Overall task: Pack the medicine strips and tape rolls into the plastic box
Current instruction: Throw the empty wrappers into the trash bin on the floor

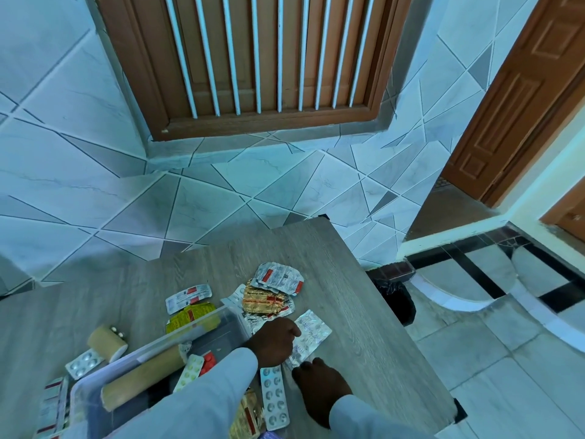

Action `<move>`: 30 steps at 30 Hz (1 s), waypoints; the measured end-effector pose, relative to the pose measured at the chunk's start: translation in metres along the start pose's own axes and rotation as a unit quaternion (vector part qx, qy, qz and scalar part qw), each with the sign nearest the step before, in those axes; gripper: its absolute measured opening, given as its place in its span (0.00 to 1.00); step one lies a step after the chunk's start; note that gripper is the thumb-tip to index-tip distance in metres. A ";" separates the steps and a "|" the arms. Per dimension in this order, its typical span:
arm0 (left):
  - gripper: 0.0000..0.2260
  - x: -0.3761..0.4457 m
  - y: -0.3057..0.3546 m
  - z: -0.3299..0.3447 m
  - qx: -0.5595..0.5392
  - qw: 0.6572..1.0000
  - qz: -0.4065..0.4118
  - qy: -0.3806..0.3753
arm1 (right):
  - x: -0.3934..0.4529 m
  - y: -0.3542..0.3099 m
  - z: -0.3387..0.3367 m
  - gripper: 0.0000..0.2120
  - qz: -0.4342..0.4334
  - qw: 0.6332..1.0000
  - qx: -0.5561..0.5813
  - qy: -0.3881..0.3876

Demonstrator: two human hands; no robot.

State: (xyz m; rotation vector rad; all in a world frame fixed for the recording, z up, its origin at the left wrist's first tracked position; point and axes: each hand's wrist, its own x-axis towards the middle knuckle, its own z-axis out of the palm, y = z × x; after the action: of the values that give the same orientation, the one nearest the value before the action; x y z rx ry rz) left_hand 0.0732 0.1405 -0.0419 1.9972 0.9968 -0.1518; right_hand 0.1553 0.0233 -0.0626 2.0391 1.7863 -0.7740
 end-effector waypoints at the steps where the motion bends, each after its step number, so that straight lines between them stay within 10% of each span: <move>1: 0.16 -0.002 0.001 -0.002 -0.007 1.000 0.001 0.003 | 0.001 0.002 -0.006 0.17 0.024 0.999 0.037 0.002; 11: 0.18 -0.003 0.023 -0.009 -0.059 0.998 0.034 -0.002 | -0.003 0.063 -0.073 0.08 0.067 0.894 0.438 0.070; 21: 0.11 0.014 0.087 -0.022 -0.164 0.976 0.039 0.135 | -0.007 0.120 -0.097 0.09 0.047 0.685 0.698 0.206; 30: 0.11 0.046 0.215 -0.010 -0.213 0.934 0.068 0.277 | -0.058 0.237 -0.162 0.07 -0.061 0.718 0.635 0.278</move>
State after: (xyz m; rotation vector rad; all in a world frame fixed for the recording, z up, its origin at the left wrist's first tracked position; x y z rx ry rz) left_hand 0.2514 0.1109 0.0839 1.7168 1.1102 0.6870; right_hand 0.4133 0.0289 0.0755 3.2668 1.8304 -2.0228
